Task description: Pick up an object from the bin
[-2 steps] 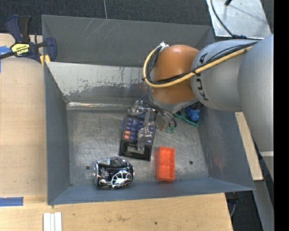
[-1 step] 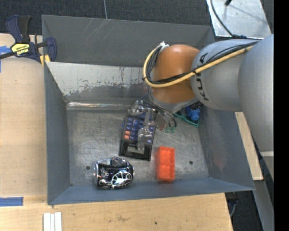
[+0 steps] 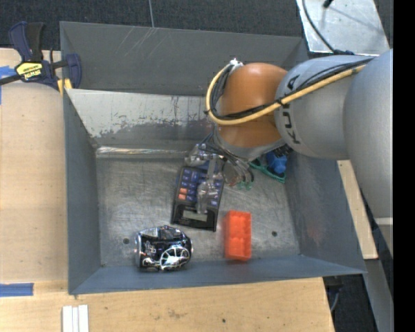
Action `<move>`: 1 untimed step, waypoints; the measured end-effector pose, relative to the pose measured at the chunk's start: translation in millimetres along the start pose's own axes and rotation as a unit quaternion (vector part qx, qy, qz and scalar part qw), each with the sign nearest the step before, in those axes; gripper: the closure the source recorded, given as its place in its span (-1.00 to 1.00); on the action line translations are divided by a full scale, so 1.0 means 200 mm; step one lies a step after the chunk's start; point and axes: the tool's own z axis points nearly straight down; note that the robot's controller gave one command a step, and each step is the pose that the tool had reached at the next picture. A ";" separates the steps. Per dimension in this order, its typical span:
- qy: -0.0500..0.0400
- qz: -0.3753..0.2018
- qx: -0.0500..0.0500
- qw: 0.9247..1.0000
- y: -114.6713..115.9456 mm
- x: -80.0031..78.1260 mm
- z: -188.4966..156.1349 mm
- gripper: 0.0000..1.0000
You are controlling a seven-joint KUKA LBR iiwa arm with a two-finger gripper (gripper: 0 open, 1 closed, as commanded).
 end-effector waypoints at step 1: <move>0.000 0.000 0.000 1.000 0.00 0.00 -0.03 1.00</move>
Offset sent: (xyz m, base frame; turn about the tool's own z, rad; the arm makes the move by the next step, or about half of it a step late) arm -0.0001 -0.0001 0.0494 0.0000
